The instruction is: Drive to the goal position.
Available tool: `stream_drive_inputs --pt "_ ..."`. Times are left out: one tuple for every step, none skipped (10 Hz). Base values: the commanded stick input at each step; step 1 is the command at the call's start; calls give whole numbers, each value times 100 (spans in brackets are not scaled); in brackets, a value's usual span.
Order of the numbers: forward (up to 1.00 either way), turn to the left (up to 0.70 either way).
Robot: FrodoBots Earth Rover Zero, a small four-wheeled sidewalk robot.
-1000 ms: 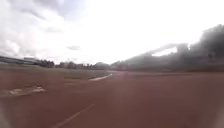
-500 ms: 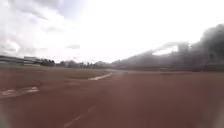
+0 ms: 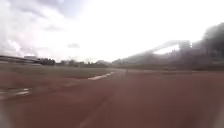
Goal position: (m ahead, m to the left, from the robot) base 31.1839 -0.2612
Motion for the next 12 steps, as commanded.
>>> stream_drive_inputs --pt "70 0" --pt "70 0" --pt "70 0" --pt "70 0" --pt "70 0" --pt "70 0" --pt "70 0" --pt "70 0" --pt "70 0" --pt "70 0" --pt "70 0" --pt "70 0"
